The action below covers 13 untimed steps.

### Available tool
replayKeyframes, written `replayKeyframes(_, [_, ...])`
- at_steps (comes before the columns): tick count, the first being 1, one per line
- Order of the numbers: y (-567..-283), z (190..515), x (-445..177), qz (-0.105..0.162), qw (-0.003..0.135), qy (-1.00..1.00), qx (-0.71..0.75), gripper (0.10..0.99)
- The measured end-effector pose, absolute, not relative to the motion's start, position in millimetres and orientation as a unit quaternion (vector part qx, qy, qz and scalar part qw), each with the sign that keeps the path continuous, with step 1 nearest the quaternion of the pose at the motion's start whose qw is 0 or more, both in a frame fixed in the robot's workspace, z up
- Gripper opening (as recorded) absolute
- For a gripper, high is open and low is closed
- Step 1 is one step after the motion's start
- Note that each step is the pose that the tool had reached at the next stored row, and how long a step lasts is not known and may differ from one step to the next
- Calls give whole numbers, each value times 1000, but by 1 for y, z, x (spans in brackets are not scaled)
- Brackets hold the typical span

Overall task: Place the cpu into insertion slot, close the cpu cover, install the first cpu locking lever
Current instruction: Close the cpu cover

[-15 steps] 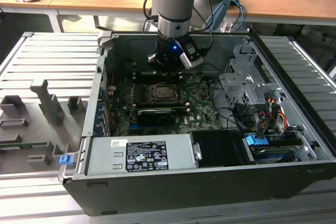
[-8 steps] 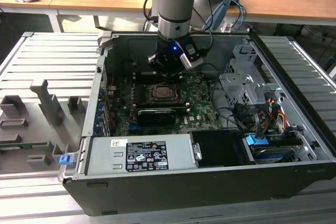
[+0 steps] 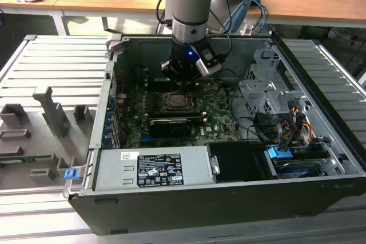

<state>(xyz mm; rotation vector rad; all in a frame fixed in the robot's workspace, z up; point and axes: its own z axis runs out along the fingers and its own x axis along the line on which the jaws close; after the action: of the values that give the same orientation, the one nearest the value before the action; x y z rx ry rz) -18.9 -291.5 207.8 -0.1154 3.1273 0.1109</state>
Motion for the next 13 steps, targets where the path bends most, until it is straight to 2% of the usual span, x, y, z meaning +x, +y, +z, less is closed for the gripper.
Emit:
replayKeyframes(6, [-291,202,-19,21,4,999,-37,106])
replayKeyframes(13, [-291,201,-19,25,4,999,-37,106])
